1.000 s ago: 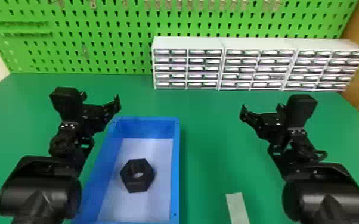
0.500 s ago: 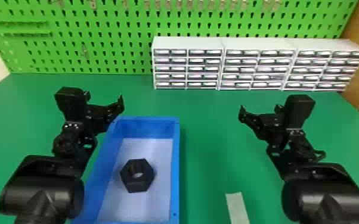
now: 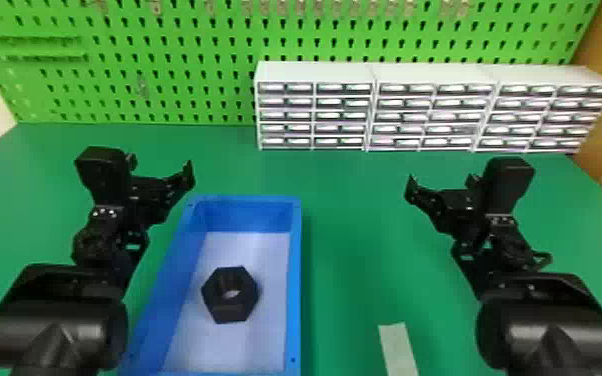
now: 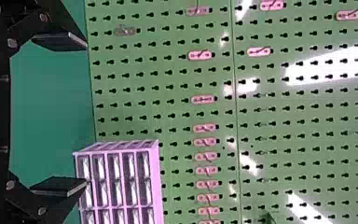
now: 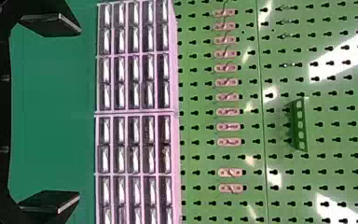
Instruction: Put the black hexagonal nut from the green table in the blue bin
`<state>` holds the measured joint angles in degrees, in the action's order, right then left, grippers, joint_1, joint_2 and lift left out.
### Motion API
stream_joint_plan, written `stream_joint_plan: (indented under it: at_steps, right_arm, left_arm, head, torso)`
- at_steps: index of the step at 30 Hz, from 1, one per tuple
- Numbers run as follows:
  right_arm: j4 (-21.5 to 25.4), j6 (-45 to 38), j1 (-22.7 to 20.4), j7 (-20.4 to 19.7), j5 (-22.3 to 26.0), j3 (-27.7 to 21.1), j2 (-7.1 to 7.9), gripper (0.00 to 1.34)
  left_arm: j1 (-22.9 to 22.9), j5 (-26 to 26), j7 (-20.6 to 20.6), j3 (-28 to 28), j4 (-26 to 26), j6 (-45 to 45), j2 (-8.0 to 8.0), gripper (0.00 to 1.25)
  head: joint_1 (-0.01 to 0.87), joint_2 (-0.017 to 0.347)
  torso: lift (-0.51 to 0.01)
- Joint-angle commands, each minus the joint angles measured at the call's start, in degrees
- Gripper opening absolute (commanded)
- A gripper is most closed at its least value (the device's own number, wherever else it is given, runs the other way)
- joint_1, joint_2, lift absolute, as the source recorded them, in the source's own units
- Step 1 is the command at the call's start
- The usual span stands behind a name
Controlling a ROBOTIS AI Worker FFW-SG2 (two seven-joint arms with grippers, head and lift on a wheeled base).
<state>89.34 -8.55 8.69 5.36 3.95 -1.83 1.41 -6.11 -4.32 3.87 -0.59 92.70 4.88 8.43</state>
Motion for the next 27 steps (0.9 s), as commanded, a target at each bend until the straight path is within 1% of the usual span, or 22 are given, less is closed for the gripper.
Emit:
stream_joint_plan:
  at_steps: [1, 5, 11, 16, 20, 27]
  right_arm:
    - [0.05, 0.02, -0.08, 0.00, 0.00, -0.19, 0.00, 1.27]
    - [0.05, 0.02, 0.27, 0.00, 0.00, -0.01, 0.08, 1.27]
    - [-0.13, -0.24, 0.80, 0.00, -0.61, 0.16, 0.61, 1.27]
    - [-0.21, -0.24, 0.54, 0.00, -0.70, -0.19, 0.88, 1.27]
    - [-0.30, -0.42, 0.27, 0.00, -0.70, -0.36, 1.23, 1.27]
    - [-0.21, -0.42, -0.08, 0.00, -0.35, -0.71, 1.23, 1.27]
  left_arm:
    - [-0.22, 0.37, 0.08, -0.82, 0.20, 0.05, 0.01, 1.01]
    - [-0.22, 1.07, 0.17, -1.35, 0.38, 0.05, 0.01, 1.01]
    - [-0.13, 1.77, 0.17, -2.14, 0.29, 0.13, 0.01, 1.01]
    - [0.05, 1.77, 0.79, -3.98, 0.29, 0.31, 0.01, 1.01]
    - [-0.04, 1.95, 0.79, -4.16, 0.29, 0.31, 0.01, 1.01]
    - [0.13, 1.95, 0.79, -3.28, 0.29, 0.31, 0.01, 1.01]
  head:
    - [0.686, 0.052]
    - [0.686, 0.052]
    - [0.686, 0.052]
    - [0.686, 0.052]
    - [0.686, 0.052]
    - [0.686, 0.052]
  torso:
    - [-0.097]
    - [-0.097]
    - [-0.097]
    - [-0.097]
    - [-0.097]
    - [-0.097]
